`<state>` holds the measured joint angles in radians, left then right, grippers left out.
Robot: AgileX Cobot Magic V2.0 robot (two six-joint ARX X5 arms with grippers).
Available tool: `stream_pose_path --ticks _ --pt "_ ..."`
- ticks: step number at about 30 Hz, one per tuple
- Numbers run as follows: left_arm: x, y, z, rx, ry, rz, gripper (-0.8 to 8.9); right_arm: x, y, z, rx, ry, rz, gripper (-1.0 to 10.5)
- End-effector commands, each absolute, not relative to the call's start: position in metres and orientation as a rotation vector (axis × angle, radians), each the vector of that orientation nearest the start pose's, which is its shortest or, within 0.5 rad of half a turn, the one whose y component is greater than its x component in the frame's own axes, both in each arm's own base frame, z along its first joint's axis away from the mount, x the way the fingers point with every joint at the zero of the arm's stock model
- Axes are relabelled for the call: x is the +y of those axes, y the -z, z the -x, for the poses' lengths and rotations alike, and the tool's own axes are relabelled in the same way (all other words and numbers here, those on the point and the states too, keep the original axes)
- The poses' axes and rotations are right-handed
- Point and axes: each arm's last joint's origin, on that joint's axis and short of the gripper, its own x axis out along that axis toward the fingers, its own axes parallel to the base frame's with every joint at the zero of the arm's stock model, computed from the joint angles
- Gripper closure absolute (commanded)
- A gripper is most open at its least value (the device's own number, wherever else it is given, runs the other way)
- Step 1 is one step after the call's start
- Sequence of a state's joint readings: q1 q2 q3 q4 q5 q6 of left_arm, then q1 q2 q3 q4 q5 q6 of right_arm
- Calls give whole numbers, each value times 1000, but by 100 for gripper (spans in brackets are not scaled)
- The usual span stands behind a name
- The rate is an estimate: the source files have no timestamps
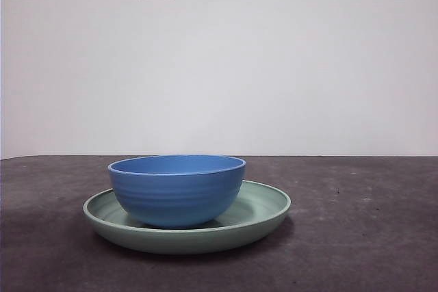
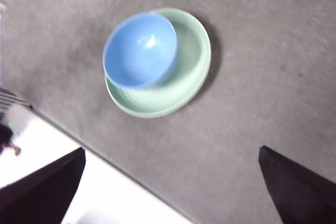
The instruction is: Pick up the blue bowl, put it on the green plate, put it on desk
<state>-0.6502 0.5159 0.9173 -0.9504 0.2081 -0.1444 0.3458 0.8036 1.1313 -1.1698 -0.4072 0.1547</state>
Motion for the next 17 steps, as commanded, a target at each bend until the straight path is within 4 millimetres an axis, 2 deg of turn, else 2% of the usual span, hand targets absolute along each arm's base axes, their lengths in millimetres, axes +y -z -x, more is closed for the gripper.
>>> stream_pose_path --ticks 1,9,17 --pt "-49 -341 -54 583 806 13 259 43 -365 -87 861 -662 -82 301" --pt "-49 -341 -54 583 806 13 259 31 -366 -53 807 -685 -37 301" --pt "-49 -341 -54 583 805 13 259 28 -367 -45 783 -693 -39 301"
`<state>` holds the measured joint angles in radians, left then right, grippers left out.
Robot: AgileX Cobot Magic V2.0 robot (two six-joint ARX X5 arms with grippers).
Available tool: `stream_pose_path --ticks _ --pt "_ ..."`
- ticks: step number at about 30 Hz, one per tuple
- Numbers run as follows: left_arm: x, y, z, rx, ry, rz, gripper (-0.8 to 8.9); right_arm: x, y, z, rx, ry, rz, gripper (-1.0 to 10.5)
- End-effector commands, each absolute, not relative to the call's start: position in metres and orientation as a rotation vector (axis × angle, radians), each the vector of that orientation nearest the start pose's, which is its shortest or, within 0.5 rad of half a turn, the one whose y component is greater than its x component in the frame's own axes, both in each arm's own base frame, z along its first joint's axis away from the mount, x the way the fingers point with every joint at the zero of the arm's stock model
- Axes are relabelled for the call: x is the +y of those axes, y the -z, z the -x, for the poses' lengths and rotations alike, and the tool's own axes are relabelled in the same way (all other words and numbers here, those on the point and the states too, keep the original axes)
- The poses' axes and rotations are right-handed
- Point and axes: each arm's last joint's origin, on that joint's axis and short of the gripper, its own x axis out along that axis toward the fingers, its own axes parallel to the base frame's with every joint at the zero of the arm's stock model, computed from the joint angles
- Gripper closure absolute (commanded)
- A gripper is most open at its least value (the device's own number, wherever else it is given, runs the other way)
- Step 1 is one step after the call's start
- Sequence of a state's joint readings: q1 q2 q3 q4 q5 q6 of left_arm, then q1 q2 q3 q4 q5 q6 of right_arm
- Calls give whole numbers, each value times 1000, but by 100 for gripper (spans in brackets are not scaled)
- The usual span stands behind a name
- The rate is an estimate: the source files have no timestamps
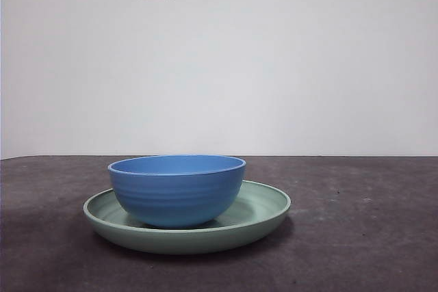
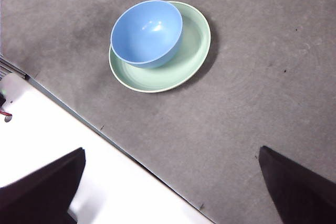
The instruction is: Pick up the blue bowl, put it on the green plate, put it on desk
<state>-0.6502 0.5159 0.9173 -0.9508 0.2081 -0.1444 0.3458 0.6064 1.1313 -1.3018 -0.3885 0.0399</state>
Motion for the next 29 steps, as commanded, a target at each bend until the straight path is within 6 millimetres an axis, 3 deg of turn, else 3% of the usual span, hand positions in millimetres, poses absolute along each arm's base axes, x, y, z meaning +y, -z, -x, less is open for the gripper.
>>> stream_pose_path --ticks 1,9,10,12,13,14,29 --pt "-49 -341 -54 583 805 13 259 28 -367 -45 783 -695 -39 301" --pt "-49 -341 -54 584 805 13 290 28 -367 -45 783 -695 -39 320" --pt "-49 -341 -54 587 805 13 391 28 -367 -45 784 -695 -39 407" --pt "-49 -341 -54 591 804 12 715 28 -367 -45 783 -695 -39 728" --pt "-49 -341 -54 589 804 13 815 28 -367 -45 783 -695 -39 911" --pt "-49 -341 -54 588 805 13 781 28 -367 -45 782 -695 -39 938" --pt "-49 -341 -54 589 804 12 786 29 -368 -46 767 -696 -39 921"
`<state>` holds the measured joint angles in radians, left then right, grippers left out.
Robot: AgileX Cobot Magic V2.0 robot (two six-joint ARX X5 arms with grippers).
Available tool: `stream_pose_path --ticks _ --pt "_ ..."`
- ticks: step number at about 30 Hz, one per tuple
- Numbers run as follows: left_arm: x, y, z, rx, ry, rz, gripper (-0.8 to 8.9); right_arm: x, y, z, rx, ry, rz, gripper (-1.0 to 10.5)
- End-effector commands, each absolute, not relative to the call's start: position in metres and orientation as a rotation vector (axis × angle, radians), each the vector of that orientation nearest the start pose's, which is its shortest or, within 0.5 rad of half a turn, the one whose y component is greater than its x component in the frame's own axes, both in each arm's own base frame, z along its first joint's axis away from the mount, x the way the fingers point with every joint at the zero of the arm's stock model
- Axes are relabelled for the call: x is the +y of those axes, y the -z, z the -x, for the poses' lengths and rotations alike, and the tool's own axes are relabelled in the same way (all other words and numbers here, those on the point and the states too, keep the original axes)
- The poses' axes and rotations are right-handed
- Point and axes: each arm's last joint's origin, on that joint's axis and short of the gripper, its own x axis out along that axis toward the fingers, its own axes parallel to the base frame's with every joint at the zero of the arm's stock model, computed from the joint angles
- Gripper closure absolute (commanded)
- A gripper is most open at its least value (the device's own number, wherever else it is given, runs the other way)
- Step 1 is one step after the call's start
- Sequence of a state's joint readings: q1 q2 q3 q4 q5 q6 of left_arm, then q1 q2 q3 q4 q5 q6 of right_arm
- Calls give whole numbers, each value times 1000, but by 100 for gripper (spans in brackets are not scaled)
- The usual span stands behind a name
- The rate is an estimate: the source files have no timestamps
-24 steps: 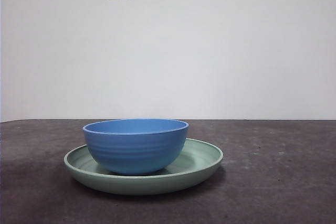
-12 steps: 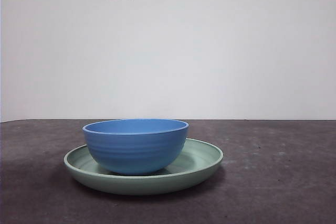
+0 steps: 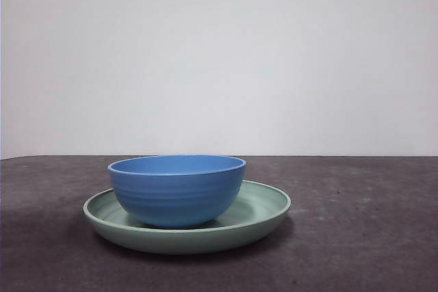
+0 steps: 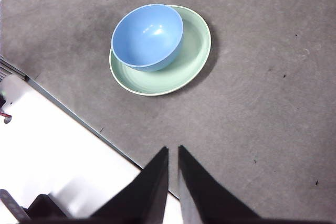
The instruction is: Pick up the blue bowl, put it on the green plate, put it on desk
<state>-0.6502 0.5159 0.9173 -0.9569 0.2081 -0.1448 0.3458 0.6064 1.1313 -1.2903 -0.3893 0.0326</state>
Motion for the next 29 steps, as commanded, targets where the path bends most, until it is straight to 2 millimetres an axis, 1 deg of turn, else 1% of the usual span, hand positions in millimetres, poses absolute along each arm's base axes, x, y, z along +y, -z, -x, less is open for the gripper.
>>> stream_pose_path --ticks 1,3,6,8,10,14,17,19,23,25,27,29 --pt "-49 -341 -54 589 805 12 786 29 -368 -46 767 -696 -39 921" --pt "-48 -339 -53 583 800 15 786 29 -368 -46 767 -696 -39 921" --pt "-43 -337 -54 576 745 35 786 29 -368 -46 767 -696 -39 921" --pt "-40 -330 -57 558 680 59 786 29 -368 -46 767 -697 -38 921" --pt "-34 -320 -61 518 595 87 786 29 -368 -46 767 -696 -38 921" --pt "-24 -293 -69 347 438 128 786 29 -368 -46 767 -696 -39 921" --pt "-18 -266 -76 226 348 141 786 29 -368 -46 767 -696 -38 921" --pt "-14 -246 -82 181 283 142 786 29 -368 -46 767 -696 -38 921" --pt "-8 -204 -92 161 213 146 786 29 -368 -46 767 -696 -39 921" --pt "-6 -187 -95 172 165 143 786 29 -368 -46 767 -697 -38 921" --pt "-4 -173 -96 199 115 142 786 29 -368 -46 767 -696 -39 921" --pt "-3 -164 -97 215 84 140 786 29 -368 -46 767 -696 -39 921"
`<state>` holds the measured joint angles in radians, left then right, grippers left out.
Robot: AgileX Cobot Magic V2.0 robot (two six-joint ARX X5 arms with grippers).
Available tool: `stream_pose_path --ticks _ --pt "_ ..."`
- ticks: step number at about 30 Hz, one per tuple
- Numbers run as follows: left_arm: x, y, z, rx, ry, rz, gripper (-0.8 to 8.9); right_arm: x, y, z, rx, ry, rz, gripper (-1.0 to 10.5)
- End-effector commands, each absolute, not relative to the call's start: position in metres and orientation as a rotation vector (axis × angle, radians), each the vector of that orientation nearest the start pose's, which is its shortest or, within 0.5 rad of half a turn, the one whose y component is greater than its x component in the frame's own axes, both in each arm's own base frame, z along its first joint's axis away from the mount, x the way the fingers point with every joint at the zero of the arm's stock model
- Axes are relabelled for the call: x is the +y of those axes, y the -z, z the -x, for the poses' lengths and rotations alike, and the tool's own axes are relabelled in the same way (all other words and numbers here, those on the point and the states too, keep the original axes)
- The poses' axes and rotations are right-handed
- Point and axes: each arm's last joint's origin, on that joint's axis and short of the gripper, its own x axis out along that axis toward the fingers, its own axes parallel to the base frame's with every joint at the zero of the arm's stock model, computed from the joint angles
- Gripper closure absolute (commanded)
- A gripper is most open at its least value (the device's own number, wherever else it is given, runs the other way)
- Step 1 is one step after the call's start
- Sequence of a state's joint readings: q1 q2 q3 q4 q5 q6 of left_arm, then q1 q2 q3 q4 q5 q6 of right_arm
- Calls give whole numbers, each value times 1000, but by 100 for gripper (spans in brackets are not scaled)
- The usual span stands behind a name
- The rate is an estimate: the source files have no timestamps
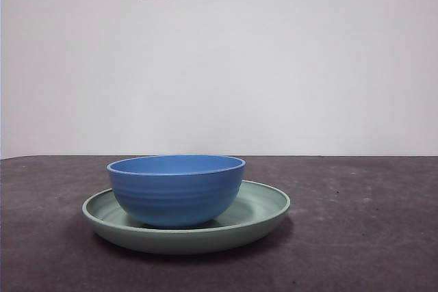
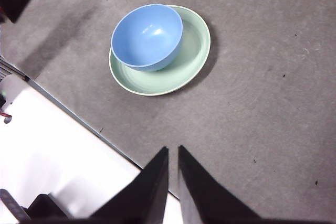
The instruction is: Pick up the blue bowl, put it on the green plate, put it on desk
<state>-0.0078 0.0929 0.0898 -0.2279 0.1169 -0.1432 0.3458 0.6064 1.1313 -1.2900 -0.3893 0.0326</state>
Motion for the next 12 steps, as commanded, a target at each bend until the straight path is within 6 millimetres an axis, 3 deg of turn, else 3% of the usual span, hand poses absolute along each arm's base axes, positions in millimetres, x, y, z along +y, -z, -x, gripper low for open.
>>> stream_pose_path --ticks 1,12 --pt "-3 -160 -97 219 75 140 786 29 -368 -46 767 -696 -39 921" --pt "-2 -153 -95 215 56 72 786 29 -368 -46 767 -696 -39 921"
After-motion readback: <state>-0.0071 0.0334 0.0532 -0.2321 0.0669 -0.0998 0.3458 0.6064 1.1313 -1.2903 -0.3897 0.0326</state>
